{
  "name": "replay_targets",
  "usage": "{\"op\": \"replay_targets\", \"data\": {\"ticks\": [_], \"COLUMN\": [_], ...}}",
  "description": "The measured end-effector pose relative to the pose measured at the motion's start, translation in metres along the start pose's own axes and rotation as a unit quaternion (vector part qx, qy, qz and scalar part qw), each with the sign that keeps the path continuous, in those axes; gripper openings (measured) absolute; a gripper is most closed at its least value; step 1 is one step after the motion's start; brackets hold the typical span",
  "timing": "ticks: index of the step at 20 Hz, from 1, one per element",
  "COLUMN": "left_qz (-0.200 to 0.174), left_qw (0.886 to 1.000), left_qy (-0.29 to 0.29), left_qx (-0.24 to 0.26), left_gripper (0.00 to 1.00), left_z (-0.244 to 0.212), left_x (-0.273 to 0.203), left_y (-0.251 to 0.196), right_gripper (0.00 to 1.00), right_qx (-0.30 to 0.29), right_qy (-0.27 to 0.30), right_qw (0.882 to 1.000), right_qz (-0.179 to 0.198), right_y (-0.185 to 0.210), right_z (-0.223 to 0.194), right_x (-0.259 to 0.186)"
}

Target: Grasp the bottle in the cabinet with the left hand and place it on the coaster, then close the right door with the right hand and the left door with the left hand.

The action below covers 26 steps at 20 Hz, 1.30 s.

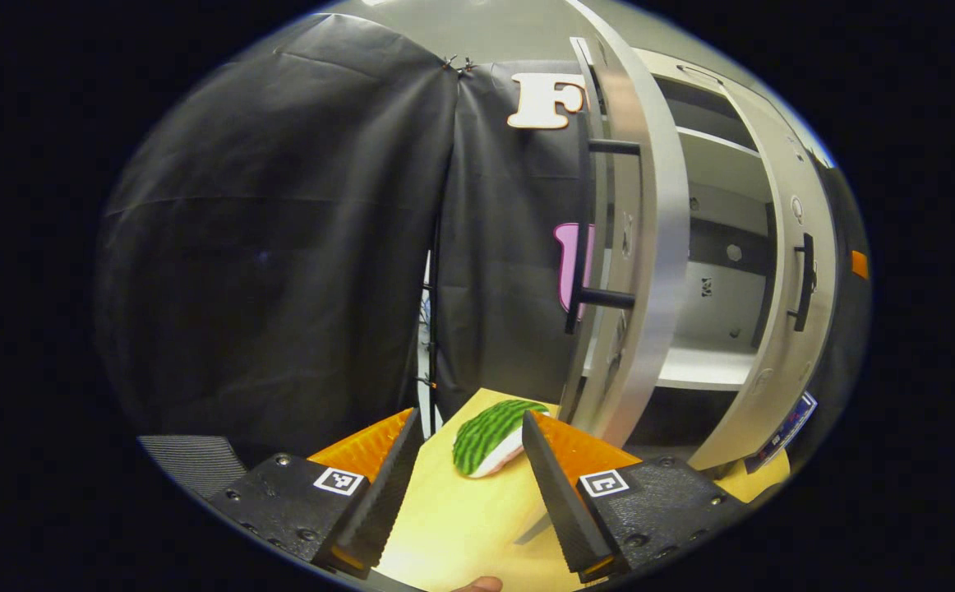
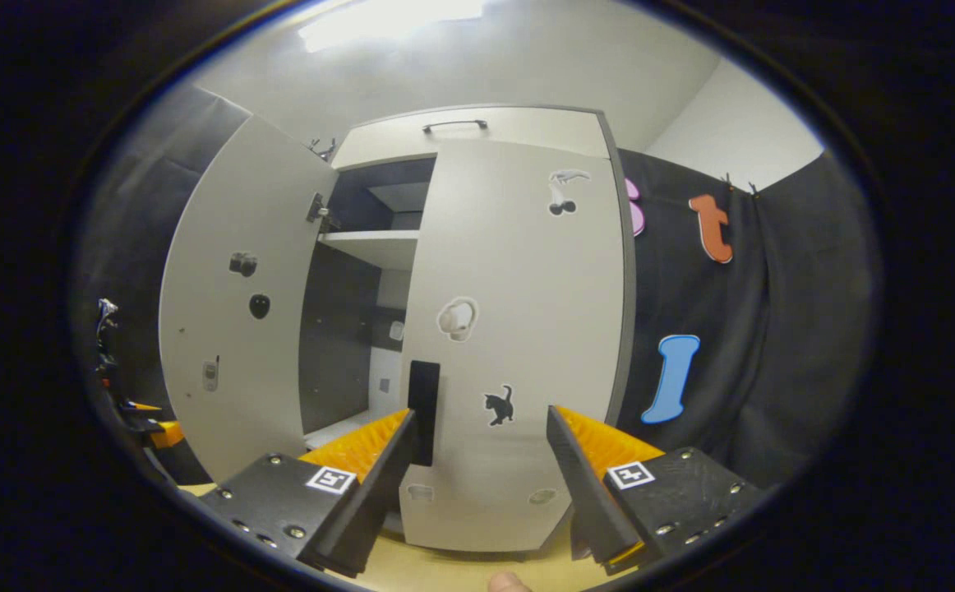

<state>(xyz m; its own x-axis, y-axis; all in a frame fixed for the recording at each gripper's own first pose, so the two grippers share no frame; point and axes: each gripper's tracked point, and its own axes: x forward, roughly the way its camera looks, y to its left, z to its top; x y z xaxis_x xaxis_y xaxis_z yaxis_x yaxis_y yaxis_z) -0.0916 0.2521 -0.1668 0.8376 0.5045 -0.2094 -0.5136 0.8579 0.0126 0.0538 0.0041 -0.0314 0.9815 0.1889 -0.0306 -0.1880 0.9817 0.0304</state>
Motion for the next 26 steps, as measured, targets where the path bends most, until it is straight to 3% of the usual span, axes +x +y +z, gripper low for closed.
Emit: {"op": "replay_targets", "data": {"ticks": [2,4,5,7,18,26], "left_qz": [0.001,-0.001,-0.01,-0.035,-0.156,-0.209], "left_qw": [1.0,1.0,1.0,0.999,0.987,0.977], "left_qy": [0.004,0.001,0.003,0.007,0.023,0.035], "left_qx": [0.004,0.004,-0.001,-0.006,0.022,0.024], "left_gripper": [0.75,0.79,0.75,0.81,0.8,0.8], "left_z": [-0.002,-0.003,-0.003,-0.004,-0.017,-0.025], "left_x": [-0.003,0.003,0.004,0.005,-0.008,-0.007], "left_y": [-0.004,-0.003,-0.006,-0.015,-0.123,-0.175], "right_gripper": [0.96,0.93,0.96,0.93,0.96,0.93], "right_qx": [-0.001,-0.002,-0.003,-0.003,-0.011,-0.015], "right_qy": [0.001,0.002,0.002,0.004,0.002,0.014], "right_qw": [1.0,1.0,1.0,1.0,1.0,0.999], "right_qz": [-0.005,-0.009,-0.01,-0.01,-0.016,-0.043], "right_y": [-0.006,-0.01,-0.012,-0.014,-0.024,-0.051], "right_z": [-0.001,-0.001,-0.001,-0.002,-0.003,-0.008], "right_x": [0.0,-0.001,-0.001,0.001,-0.009,-0.028]}}
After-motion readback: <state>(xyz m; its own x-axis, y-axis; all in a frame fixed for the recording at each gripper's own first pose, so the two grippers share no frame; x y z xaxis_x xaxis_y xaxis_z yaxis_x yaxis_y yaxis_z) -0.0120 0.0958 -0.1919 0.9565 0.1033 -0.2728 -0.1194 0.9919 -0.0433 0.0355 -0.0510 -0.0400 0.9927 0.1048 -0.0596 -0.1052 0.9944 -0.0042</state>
